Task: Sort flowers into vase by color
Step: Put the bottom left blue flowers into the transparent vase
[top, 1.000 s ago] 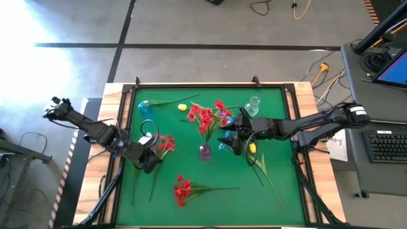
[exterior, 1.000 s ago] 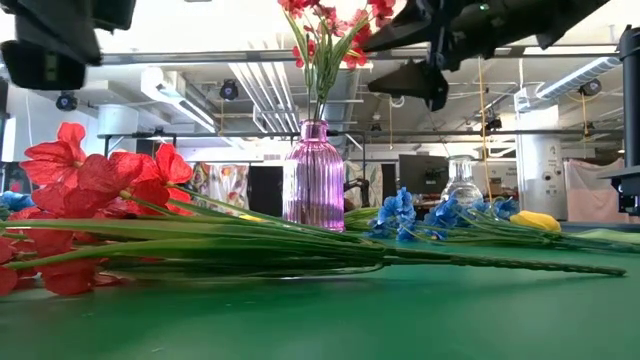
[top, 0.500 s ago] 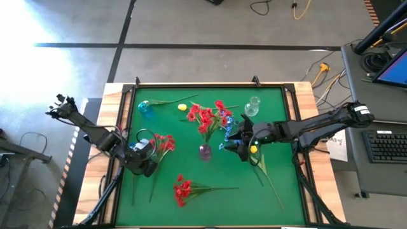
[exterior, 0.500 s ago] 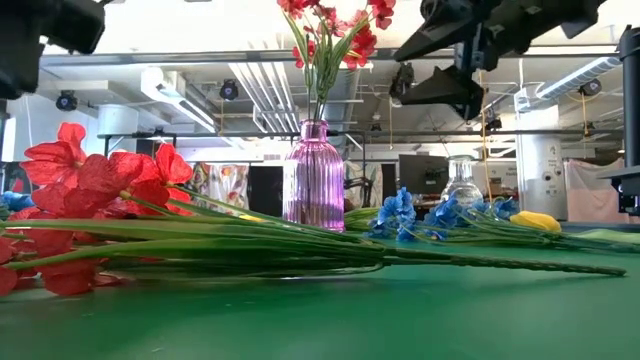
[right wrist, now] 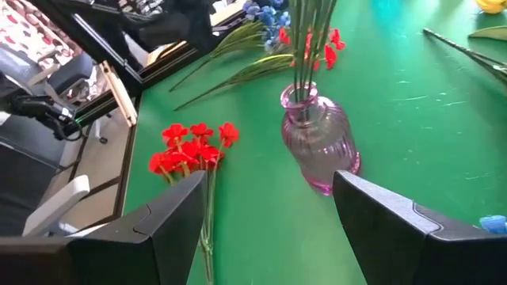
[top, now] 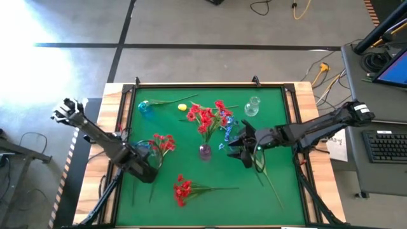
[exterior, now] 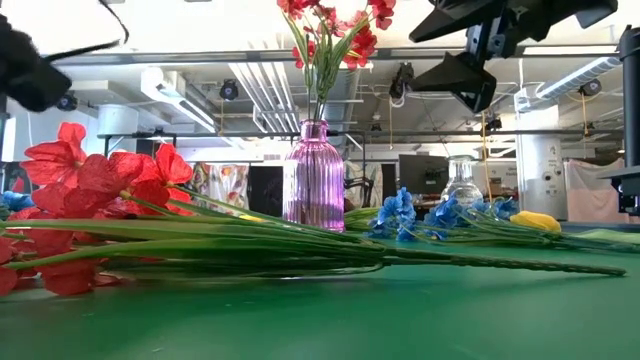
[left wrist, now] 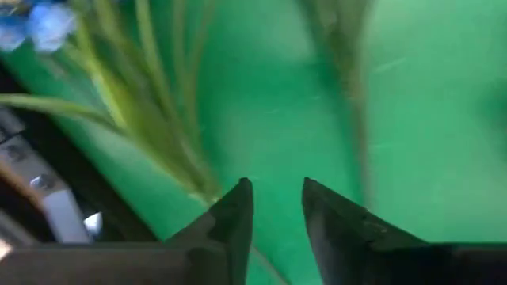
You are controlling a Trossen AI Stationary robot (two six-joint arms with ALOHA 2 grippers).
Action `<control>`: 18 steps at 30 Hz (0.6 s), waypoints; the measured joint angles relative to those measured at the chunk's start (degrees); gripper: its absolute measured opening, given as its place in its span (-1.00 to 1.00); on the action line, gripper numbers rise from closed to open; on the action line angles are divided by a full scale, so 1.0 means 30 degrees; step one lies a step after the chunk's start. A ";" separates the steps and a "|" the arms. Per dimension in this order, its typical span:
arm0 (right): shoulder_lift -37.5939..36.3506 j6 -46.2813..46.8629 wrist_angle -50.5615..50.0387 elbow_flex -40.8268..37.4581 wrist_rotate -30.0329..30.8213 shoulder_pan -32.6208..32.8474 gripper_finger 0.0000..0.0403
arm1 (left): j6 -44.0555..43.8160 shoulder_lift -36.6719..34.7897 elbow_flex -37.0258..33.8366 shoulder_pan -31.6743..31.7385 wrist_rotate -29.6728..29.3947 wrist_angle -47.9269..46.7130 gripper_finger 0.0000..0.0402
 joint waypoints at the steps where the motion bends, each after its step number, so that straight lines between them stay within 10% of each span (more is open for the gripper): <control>1: 0.0000 -0.0006 -0.0002 0.0000 0.0007 0.0087 0.31 | -0.0123 0.0297 0.0000 -0.0010 0.0194 -0.0184 -0.41; 18: 0.0000 -0.0057 0.0002 0.0000 0.0085 0.0788 0.28 | -0.1678 0.3251 0.0000 -0.1326 0.0002 -0.2015 -0.02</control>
